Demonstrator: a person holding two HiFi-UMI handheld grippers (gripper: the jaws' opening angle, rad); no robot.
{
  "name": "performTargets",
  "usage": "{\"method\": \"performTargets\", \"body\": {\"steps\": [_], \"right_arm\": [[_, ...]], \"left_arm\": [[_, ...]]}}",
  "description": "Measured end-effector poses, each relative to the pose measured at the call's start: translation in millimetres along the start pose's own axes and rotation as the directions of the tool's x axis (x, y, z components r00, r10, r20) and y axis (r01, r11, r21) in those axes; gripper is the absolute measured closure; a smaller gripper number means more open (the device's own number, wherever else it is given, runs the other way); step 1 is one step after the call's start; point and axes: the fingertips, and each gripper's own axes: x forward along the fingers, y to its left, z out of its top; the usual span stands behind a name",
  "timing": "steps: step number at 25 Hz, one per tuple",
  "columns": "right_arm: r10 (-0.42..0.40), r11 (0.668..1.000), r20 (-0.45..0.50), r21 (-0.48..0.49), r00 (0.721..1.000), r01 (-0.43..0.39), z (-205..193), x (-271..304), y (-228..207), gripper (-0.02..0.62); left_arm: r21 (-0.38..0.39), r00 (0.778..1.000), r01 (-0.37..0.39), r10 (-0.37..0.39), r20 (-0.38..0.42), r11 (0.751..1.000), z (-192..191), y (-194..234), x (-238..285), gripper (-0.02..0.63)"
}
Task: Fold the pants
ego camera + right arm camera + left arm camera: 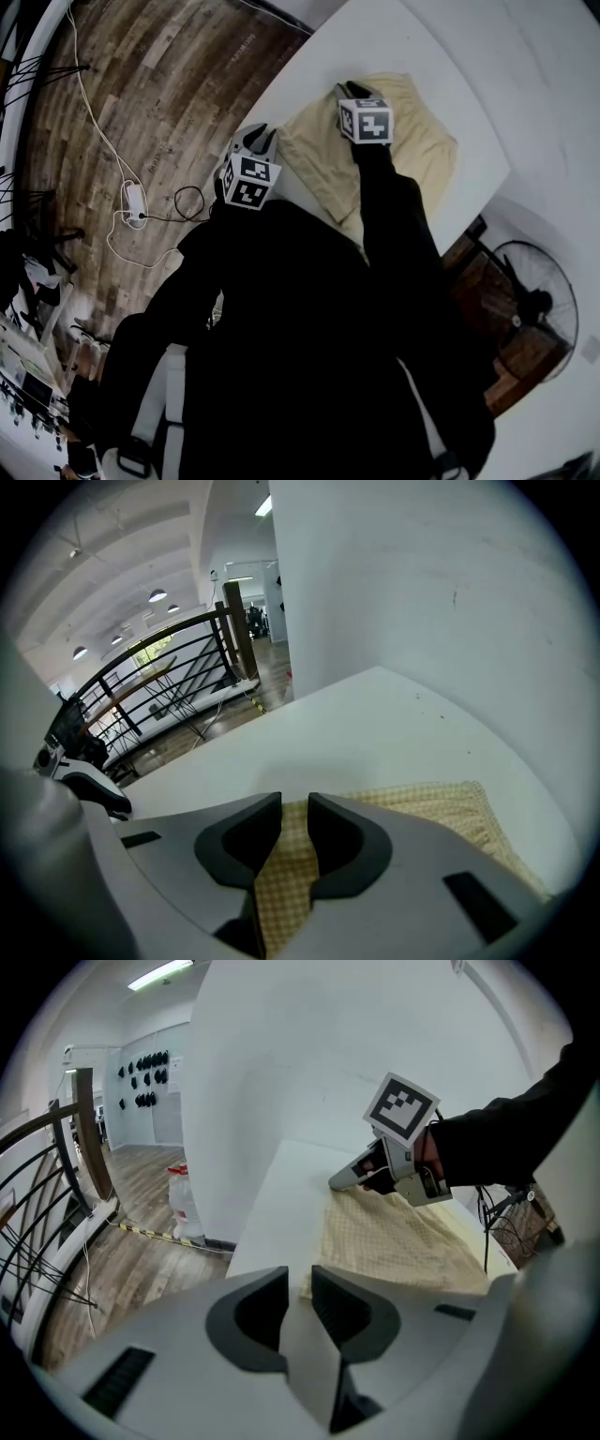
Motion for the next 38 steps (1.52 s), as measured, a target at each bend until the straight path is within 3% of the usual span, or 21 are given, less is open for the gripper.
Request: {"method": "performTargets", "body": {"steps": [4, 7, 12, 21, 30, 38], "right_arm": [[-0.013, 1.000, -0.012, -0.024, 1.000, 0.012, 5.1, 0.2, -1.3, 0.518], [0.000, 0.999, -0.017, -0.037, 1.000, -0.001, 6.3, 4.7, 0.2, 0.572], [0.008, 0.999, -0.026, -0.047, 1.000, -0.009, 4.4, 1.0, 1.6, 0.588], [0.032, 0.999, 0.091, 0.023, 0.995, -0.035, 12.2, -28.7, -7.8, 0.588], [0.055, 0.994, 0.186, 0.083, 0.981, -0.071, 20.1, -64.5, -14.6, 0.588], [0.063, 0.978, 0.274, 0.173, 0.960, -0.114, 5.7, -109.9, -37.7, 0.588]], "left_arm": [[0.013, 1.000, -0.002, 0.002, -0.011, 1.000, 0.1, 2.6, 3.7, 0.548], [0.012, 1.000, 0.006, -0.005, -0.029, 1.000, -2.3, 7.2, 5.4, 0.548], [0.005, 0.999, 0.018, -0.018, -0.051, 1.000, 1.4, 3.9, 0.7, 0.591], [-0.028, 0.998, 0.057, -0.056, 0.026, 0.998, 31.7, -27.7, -33.6, 0.592], [0.025, 0.998, 0.031, -0.033, 0.053, 0.999, 52.7, -50.1, -61.1, 0.592], [0.067, 0.992, 0.109, -0.113, 0.057, 0.992, 66.4, -104.6, -83.1, 0.592]]}}
